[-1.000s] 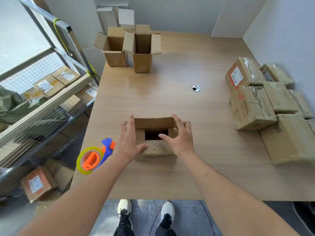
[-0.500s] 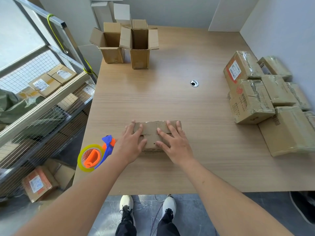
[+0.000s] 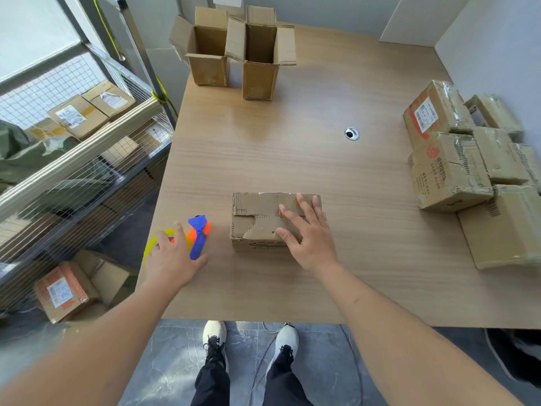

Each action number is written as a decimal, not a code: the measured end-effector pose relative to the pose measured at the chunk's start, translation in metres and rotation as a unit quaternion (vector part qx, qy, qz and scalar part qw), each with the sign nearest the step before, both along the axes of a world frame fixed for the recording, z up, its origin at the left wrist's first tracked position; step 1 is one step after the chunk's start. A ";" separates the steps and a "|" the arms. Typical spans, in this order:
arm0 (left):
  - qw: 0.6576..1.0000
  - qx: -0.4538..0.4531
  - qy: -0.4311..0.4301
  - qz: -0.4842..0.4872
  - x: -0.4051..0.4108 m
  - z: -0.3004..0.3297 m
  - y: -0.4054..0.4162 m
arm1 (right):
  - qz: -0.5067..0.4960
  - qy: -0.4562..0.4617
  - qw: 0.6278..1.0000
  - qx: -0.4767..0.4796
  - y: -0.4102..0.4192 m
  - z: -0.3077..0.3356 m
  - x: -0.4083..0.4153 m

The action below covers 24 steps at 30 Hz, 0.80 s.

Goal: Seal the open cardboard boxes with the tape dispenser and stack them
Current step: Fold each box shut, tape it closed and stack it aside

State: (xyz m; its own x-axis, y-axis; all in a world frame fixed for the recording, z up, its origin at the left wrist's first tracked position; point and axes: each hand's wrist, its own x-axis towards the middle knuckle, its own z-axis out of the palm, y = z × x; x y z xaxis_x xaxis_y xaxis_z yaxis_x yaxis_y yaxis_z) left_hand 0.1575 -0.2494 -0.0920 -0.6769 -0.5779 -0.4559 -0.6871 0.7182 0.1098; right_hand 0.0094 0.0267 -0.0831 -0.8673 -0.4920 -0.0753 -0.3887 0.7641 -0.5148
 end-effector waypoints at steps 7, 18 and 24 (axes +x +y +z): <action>0.999 0.014 0.036 -0.012 0.011 0.001 0.002 | -0.005 -0.012 1.000 -0.006 -0.002 0.004 0.002; 0.946 0.104 0.305 0.040 0.014 0.022 -0.017 | -0.001 -0.034 0.999 0.006 -0.007 0.007 0.006; 0.913 0.118 0.344 -0.186 -0.017 0.072 -0.019 | 0.011 -0.069 0.997 -0.027 -0.014 0.011 0.011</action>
